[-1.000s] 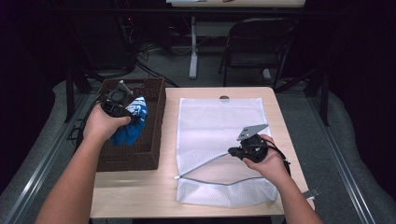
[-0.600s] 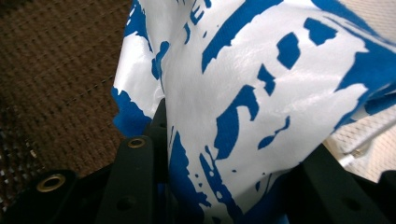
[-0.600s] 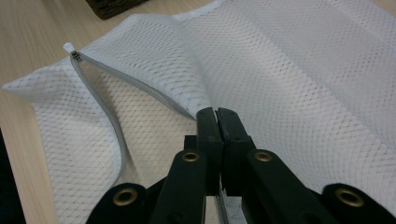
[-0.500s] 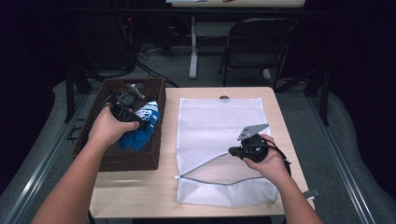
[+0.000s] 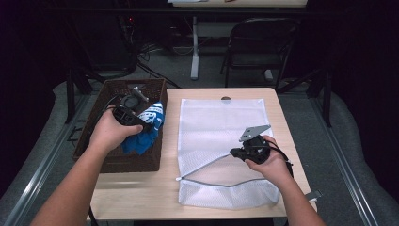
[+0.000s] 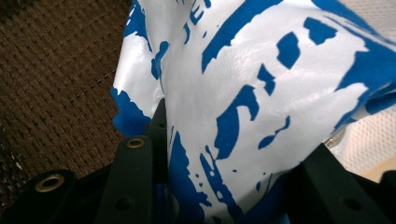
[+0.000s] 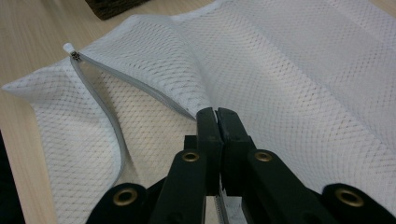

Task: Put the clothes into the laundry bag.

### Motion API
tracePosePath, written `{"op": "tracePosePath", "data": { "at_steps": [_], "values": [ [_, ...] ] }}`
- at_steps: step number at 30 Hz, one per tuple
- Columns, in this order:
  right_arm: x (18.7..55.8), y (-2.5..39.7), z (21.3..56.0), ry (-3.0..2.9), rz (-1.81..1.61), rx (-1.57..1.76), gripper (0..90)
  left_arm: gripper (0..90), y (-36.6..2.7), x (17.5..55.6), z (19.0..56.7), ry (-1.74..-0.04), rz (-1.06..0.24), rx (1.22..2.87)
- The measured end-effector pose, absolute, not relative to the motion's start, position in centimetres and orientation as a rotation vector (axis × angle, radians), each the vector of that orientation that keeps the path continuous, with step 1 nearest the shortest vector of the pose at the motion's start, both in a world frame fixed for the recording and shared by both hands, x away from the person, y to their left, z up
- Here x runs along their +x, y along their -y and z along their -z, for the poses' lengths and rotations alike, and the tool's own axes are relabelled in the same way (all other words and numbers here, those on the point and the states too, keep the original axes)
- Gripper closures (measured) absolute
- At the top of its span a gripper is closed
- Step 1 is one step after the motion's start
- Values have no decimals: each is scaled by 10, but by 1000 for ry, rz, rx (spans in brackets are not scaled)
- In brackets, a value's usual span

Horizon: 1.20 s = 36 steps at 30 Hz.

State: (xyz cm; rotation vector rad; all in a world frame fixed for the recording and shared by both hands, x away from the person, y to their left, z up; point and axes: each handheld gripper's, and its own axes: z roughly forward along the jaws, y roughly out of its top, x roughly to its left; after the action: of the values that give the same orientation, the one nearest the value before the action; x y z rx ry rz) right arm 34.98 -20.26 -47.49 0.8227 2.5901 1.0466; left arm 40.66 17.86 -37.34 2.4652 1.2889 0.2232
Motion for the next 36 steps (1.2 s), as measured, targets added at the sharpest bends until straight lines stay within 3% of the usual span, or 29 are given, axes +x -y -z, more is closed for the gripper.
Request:
{"op": "tracePosePath", "data": {
  "at_steps": [36],
  "values": [
    [350, 202, 475, -2589, -1045, 825, 882, 597, -144, 368, 375, -1093, -202, 2500]
  ]
}}
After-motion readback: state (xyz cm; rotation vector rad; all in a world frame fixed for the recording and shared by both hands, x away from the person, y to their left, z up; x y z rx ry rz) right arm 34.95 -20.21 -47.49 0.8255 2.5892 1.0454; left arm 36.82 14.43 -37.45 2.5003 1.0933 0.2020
